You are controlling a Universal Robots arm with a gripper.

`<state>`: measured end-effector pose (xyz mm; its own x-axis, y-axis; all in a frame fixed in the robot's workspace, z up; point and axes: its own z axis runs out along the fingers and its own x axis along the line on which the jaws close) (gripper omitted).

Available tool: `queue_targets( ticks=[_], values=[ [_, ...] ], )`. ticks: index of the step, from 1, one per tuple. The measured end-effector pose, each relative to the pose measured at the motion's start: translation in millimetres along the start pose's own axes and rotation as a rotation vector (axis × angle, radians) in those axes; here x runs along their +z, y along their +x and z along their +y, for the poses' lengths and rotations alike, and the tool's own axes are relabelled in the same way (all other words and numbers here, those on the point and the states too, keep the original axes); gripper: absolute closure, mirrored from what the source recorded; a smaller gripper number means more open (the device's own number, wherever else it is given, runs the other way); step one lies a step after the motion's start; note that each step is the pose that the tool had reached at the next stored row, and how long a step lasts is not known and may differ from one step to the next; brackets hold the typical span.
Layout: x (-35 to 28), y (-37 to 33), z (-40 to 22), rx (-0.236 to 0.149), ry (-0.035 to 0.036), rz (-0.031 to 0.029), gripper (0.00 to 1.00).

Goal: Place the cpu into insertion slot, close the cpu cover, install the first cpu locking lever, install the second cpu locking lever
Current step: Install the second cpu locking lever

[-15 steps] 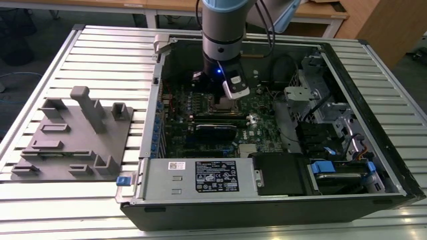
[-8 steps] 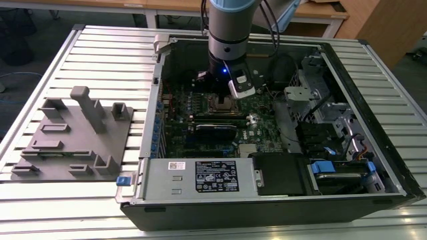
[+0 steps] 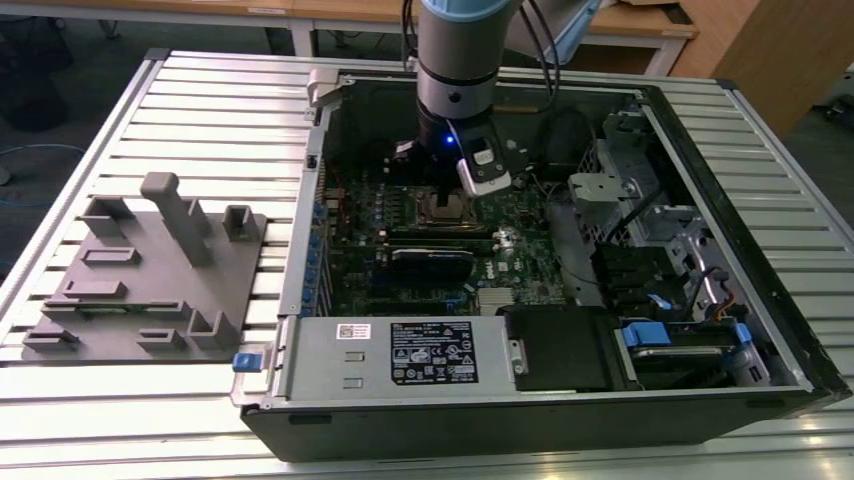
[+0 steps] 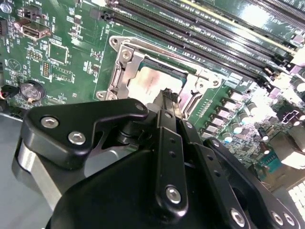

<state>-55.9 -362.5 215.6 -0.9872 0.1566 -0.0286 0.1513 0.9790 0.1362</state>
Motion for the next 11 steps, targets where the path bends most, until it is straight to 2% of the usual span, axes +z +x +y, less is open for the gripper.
queue_targets(
  ticks=[7, 11],
  values=[
    [0.3, -7.2, 1.1, 0.000, 0.0002, 0.0004, 0.89],
    [0.4, -7.5, 1.1, 0.000, 0.0002, 0.0004, 0.89]
  ],
)
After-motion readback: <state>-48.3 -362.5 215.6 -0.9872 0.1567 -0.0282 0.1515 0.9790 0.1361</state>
